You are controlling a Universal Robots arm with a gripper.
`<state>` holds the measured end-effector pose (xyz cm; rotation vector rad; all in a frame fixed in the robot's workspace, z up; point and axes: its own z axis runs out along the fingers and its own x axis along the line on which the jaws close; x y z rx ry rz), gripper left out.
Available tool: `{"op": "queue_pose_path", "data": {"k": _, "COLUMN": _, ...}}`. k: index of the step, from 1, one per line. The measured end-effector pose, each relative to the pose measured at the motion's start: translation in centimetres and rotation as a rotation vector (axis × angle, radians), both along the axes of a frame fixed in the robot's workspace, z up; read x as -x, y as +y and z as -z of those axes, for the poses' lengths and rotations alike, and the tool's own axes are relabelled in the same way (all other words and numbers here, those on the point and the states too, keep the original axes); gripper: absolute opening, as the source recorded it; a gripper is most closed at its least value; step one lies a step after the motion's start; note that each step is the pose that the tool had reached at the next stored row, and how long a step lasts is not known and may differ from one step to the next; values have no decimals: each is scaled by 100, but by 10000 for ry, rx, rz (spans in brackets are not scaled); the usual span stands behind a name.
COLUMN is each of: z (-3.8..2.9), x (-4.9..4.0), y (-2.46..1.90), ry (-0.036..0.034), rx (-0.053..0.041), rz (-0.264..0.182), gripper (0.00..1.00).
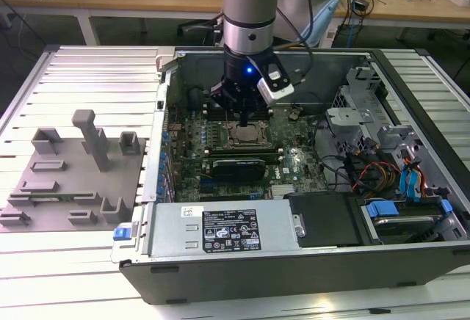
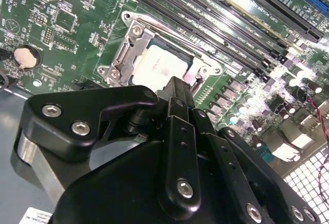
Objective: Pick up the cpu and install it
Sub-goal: 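Install the first cpu locking lever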
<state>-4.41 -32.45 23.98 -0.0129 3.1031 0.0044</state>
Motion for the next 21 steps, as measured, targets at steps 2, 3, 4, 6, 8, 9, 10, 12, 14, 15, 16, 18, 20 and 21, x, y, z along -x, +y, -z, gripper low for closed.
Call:
{"op": "queue_pose_path", "data": {"k": 2, "z": 0, "x": 19, "y": 0, "ry": -1, "rx": -1, "rz": 0, "gripper": 11}}
{"op": "queue_pose_path", "data": {"k": 3, "z": 0, "x": 30, "y": 0, "ry": -1, "rx": -1, "rz": 0, "gripper": 11}}
{"op": "queue_pose_path", "data": {"k": 4, "z": 0, "x": 45, "y": 0, "ry": 0, "rx": 0, "rz": 1, "gripper": 11}}
{"op": "queue_pose_path", "data": {"k": 6, "z": 0, "x": 83, "y": 0, "ry": -1, "rx": -1, "rz": 0, "gripper": 11}}
{"op": "queue_pose_path", "data": {"k": 8, "z": 0, "x": 118, "y": 0, "ry": 0, "rx": 0, "rz": 0, "gripper": 11}}
{"op": "queue_pose_path", "data": {"k": 9, "z": 0, "x": 132, "y": 0, "ry": 0, "rx": -1, "rz": 0, "gripper": 11}}
{"op": "queue_pose_path", "data": {"k": 10, "z": 0, "x": 157, "y": 0, "ry": 0, "rx": -3, "rz": 1, "gripper": 11}}
{"op": "queue_pose_path", "data": {"k": 12, "z": 0, "x": 207, "y": 0, "ry": 0, "rx": -5, "rz": -1, "gripper": 11}}
{"op": "queue_pose_path", "data": {"k": 14, "z": 0, "x": 240, "y": 0, "ry": -1, "rx": -5, "rz": 0, "gripper": 11}}
{"op": "queue_pose_path", "data": {"k": 15, "z": 0, "x": 257, "y": 0, "ry": -1, "rx": -5, "rz": 0, "gripper": 11}}
{"op": "queue_pose_path", "data": {"k": 16, "z": 0, "x": 280, "y": 0, "ry": -1, "rx": -6, "rz": 1, "gripper": 11}}
{"op": "queue_pose_path", "data": {"k": 18, "z": 0, "x": 320, "y": 0, "ry": 0, "rx": -6, "rz": -1, "gripper": 11}}
{"op": "queue_pose_path", "data": {"k": 20, "z": 0, "x": 355, "y": 0, "ry": -1, "rx": -6, "rz": 0, "gripper": 11}}
{"op": "queue_pose_path", "data": {"k": 21, "z": 0, "x": 373, "y": 0, "ry": 0, "rx": -5, "rz": 0, "gripper": 11}}
